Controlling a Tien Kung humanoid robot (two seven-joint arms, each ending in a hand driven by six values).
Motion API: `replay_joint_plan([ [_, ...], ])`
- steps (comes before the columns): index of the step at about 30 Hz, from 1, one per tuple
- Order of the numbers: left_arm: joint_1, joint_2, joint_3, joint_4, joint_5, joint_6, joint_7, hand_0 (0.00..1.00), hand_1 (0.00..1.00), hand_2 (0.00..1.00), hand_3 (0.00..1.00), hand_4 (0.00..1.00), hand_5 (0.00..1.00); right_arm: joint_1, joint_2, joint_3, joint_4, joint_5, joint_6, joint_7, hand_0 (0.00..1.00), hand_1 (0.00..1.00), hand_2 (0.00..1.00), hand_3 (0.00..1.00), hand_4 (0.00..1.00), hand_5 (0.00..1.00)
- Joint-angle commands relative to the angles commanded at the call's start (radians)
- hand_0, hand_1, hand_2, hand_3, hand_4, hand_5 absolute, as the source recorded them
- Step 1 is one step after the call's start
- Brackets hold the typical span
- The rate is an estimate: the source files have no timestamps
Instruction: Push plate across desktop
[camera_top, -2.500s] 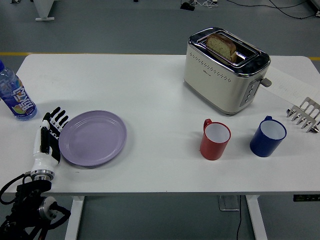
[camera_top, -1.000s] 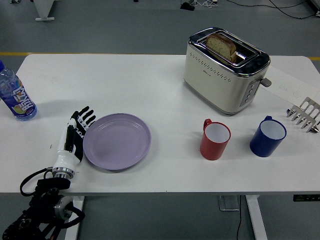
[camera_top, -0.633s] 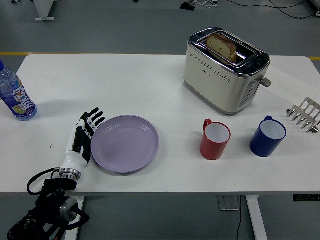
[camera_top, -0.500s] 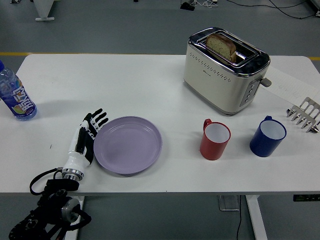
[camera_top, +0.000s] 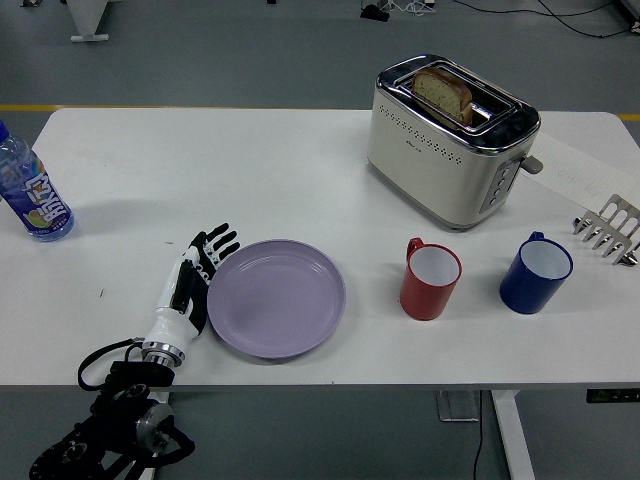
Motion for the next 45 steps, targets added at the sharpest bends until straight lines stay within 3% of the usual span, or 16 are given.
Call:
replay_joint_plan([
  [22, 0.002, 0.000, 0.083, -0.031, -0.012, 0.004, 0.003, 0.809, 0.822, 0.843, 0.825, 0.505, 0.998, -0.006, -0.004, 0.003, 0.000, -0.006, -0.003, -0.001, 0.551, 0.451, 0.580, 0.579, 0.296, 0.468],
  [42, -0.018, 0.000, 0.043, -0.043, -0.007, 0.015, 0.002, 0.809, 0.822, 0.841, 0.823, 0.505, 0.998, 0.001, -0.004, 0.000, -0.001, 0.000, -0.002, 0.001, 0.551, 0.451, 0.577, 0.579, 0.298, 0.469],
  [45, -0.024, 0.000, -0.004, -0.043, 0.029, 0.049, 0.019, 0.809, 0.822, 0.841, 0.823, 0.505, 0.998, 0.002, -0.004, 0.000, -0.001, 0.001, -0.002, 0.002, 0.551, 0.451, 0.577, 0.579, 0.298, 0.469],
])
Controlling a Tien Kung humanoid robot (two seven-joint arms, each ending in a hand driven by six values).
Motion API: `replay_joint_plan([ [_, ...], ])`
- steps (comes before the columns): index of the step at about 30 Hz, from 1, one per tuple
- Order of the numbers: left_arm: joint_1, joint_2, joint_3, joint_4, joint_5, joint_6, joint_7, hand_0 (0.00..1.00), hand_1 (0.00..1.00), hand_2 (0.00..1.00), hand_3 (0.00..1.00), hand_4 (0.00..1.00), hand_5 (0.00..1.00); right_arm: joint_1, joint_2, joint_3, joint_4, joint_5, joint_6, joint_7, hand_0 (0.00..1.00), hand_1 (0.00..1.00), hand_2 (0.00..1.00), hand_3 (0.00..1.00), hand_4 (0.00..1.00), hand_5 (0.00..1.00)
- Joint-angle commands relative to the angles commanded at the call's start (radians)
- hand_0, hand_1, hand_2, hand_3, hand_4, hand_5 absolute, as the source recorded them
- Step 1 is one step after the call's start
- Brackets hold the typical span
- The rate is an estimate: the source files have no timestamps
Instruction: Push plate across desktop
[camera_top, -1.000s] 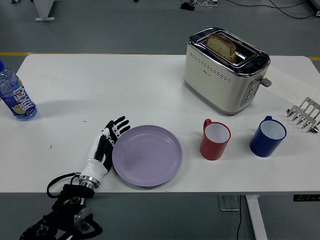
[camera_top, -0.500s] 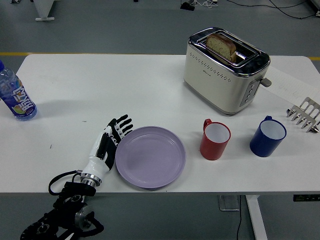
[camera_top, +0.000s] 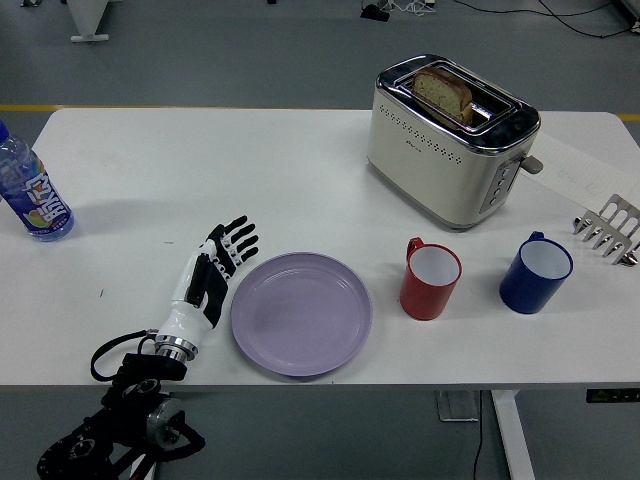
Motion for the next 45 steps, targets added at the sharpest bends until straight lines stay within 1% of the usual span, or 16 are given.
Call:
replay_joint_plan([
  [3, -0.001, 0.000, -0.040, 0.001, 0.024, 0.006, 0.017, 0.802, 0.811, 0.829, 0.810, 0.512, 0.998, 0.000, 0.000, 0.001, 0.000, -0.001, 0.000, -0.001, 0.551, 0.451, 0.577, 0.579, 0.299, 0.469],
  [7, 0.006, 0.000, -0.107, -0.012, 0.059, 0.005, 0.045, 0.802, 0.811, 0.829, 0.810, 0.512, 0.998, 0.000, 0.000, -0.001, 0.000, 0.002, 0.000, 0.000, 0.551, 0.451, 0.577, 0.579, 0.299, 0.469],
  [8, 0.008, 0.000, -0.129, -0.019, 0.072, 0.001, 0.058, 0.802, 0.811, 0.829, 0.810, 0.512, 0.998, 0.000, 0.000, -0.001, 0.000, 0.003, 0.000, 0.000, 0.551, 0.451, 0.577, 0.579, 0.299, 0.469],
  [9, 0.011, 0.000, -0.145, -0.025, 0.083, -0.005, 0.070, 0.784, 0.767, 0.767, 0.766, 0.518, 0.998, 0.000, 0.000, -0.001, 0.000, 0.004, 0.000, 0.000, 0.551, 0.451, 0.577, 0.579, 0.299, 0.469],
  [11, 0.013, 0.000, -0.167, -0.033, 0.095, -0.012, 0.085, 0.784, 0.767, 0.767, 0.766, 0.518, 0.998, -0.001, 0.000, -0.002, 0.000, 0.005, 0.000, 0.000, 0.551, 0.451, 0.577, 0.579, 0.299, 0.469],
  [12, 0.017, 0.000, -0.190, -0.043, 0.107, -0.024, 0.105, 0.784, 0.767, 0.767, 0.766, 0.518, 0.998, -0.001, 0.000, -0.003, 0.000, 0.007, 0.000, 0.001, 0.551, 0.451, 0.577, 0.579, 0.299, 0.469],
  [14, 0.023, 0.009, -0.223, -0.060, 0.127, -0.044, 0.136, 0.784, 0.767, 0.767, 0.766, 0.518, 0.998, -0.002, 0.000, -0.004, 0.000, 0.009, 0.000, 0.002, 0.551, 0.451, 0.577, 0.579, 0.299, 0.469],
  [15, 0.025, 0.015, -0.233, -0.067, 0.132, -0.051, 0.146, 0.779, 0.753, 0.738, 0.747, 0.519, 0.998, -0.002, 0.000, -0.005, 0.000, 0.011, 0.000, 0.002, 0.551, 0.451, 0.577, 0.580, 0.299, 0.469],
  [17, 0.033, 0.035, -0.268, -0.088, 0.146, -0.068, 0.176, 0.779, 0.753, 0.738, 0.747, 0.519, 0.998, -0.002, -0.001, -0.007, 0.000, 0.017, -0.001, 0.005, 0.551, 0.451, 0.577, 0.580, 0.299, 0.469],
  [18, 0.035, 0.041, -0.279, -0.093, 0.149, -0.072, 0.184, 0.779, 0.753, 0.738, 0.747, 0.519, 0.998, -0.002, -0.001, -0.008, 0.000, 0.019, -0.001, 0.005, 0.551, 0.451, 0.577, 0.580, 0.299, 0.469],
  [21, 0.050, 0.073, -0.327, -0.120, 0.159, -0.084, 0.210, 0.773, 0.748, 0.731, 0.736, 0.524, 0.998, -0.002, -0.002, -0.010, -0.001, 0.025, -0.002, 0.008, 0.551, 0.451, 0.573, 0.580, 0.299, 0.469],
  [22, 0.052, 0.077, -0.334, -0.123, 0.160, -0.085, 0.213, 0.773, 0.748, 0.731, 0.736, 0.524, 0.998, -0.002, -0.002, -0.011, -0.001, 0.026, -0.002, 0.008, 0.551, 0.451, 0.573, 0.580, 0.299, 0.469],
  [25, 0.070, 0.105, -0.389, -0.144, 0.169, -0.095, 0.246, 0.773, 0.748, 0.731, 0.736, 0.524, 0.998, -0.005, -0.003, -0.016, -0.001, 0.039, -0.002, 0.012, 0.551, 0.451, 0.573, 0.580, 0.299, 0.469],
  [28, 0.085, 0.116, -0.437, -0.161, 0.180, -0.105, 0.277, 0.772, 0.746, 0.729, 0.734, 0.527, 0.998, -0.008, -0.002, -0.020, -0.001, 0.049, -0.002, 0.015, 0.551, 0.451, 0.572, 0.580, 0.299, 0.469],
  [36, 0.113, 0.128, -0.513, -0.184, 0.186, -0.117, 0.325, 0.776, 0.745, 0.727, 0.731, 0.537, 0.998, -0.018, 0.000, -0.023, 0.001, 0.059, -0.004, 0.014, 0.551, 0.451, 0.572, 0.580, 0.300, 0.469],
  [45, 0.129, 0.139, -0.536, -0.188, 0.181, -0.115, 0.337, 0.772, 0.744, 0.726, 0.729, 0.543, 0.998, -0.025, 0.000, -0.027, 0.002, 0.069, -0.007, 0.015, 0.551, 0.451, 0.572, 0.580, 0.299, 0.469],
])
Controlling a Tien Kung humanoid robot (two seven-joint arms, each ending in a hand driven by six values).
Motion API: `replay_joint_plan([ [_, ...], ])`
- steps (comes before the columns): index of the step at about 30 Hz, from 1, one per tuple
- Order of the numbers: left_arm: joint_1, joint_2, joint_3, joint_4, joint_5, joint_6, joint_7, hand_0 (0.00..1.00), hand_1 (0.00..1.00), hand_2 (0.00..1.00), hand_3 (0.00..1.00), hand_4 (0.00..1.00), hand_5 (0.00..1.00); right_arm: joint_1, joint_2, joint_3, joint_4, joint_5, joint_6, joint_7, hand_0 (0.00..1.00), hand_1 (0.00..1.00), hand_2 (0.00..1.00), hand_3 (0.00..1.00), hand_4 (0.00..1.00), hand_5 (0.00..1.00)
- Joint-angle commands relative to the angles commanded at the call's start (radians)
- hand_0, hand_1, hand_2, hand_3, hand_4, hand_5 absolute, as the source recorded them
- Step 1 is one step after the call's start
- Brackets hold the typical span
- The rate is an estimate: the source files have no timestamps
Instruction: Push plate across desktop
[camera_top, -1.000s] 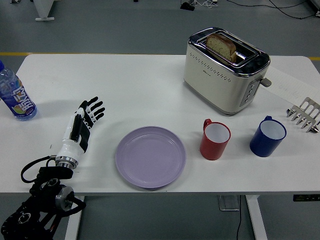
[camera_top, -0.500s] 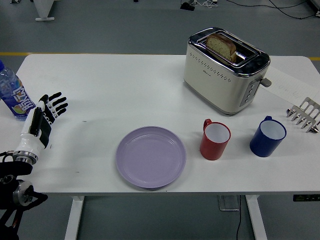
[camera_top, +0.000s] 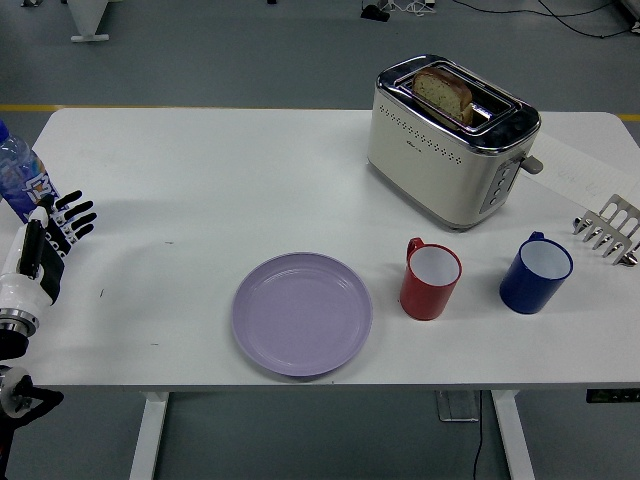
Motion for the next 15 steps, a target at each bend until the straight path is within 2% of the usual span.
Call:
replay_joint_plan([
  [15, 0.004, 0.008, -0.007, 0.002, -0.008, 0.002, 0.000, 0.770, 0.744, 0.725, 0.727, 0.548, 0.998, -0.004, -0.001, -0.003, -0.001, 0.005, 0.001, 0.004, 0.551, 0.451, 0.573, 0.580, 0.300, 0.469],
])
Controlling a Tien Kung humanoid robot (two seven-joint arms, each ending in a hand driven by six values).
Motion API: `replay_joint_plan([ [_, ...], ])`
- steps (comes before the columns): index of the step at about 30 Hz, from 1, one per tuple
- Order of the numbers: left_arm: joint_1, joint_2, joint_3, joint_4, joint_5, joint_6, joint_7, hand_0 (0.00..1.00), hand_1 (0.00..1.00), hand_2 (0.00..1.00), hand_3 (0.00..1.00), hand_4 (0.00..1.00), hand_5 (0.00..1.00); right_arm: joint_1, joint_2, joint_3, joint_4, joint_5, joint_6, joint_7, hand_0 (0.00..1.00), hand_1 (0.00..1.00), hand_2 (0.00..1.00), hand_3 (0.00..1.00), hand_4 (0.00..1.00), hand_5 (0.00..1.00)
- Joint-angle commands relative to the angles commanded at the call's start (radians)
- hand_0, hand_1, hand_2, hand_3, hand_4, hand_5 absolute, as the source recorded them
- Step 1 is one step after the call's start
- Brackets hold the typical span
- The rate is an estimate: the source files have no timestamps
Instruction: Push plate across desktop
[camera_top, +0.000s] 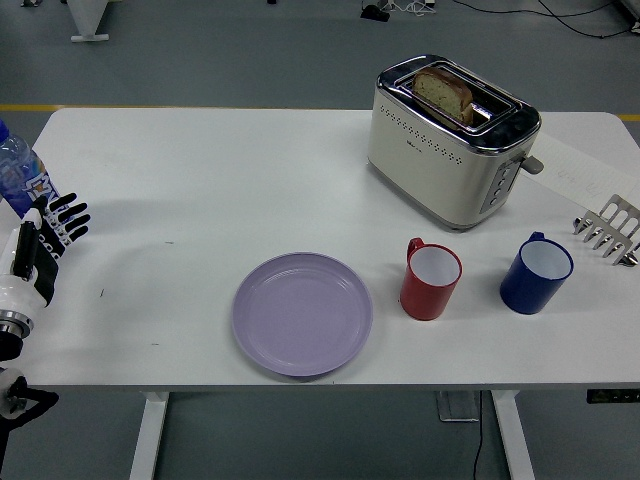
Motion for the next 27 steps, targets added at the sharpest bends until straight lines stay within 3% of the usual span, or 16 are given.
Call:
replay_joint_plan([
  [27, 0.000, 0.003, -0.045, 0.025, -0.040, 0.011, -0.011, 0.760, 0.738, 0.718, 0.722, 0.550, 0.998, 0.006, -0.002, -0.003, -0.002, 0.008, 0.000, 0.003, 0.551, 0.451, 0.570, 0.580, 0.299, 0.470],
])
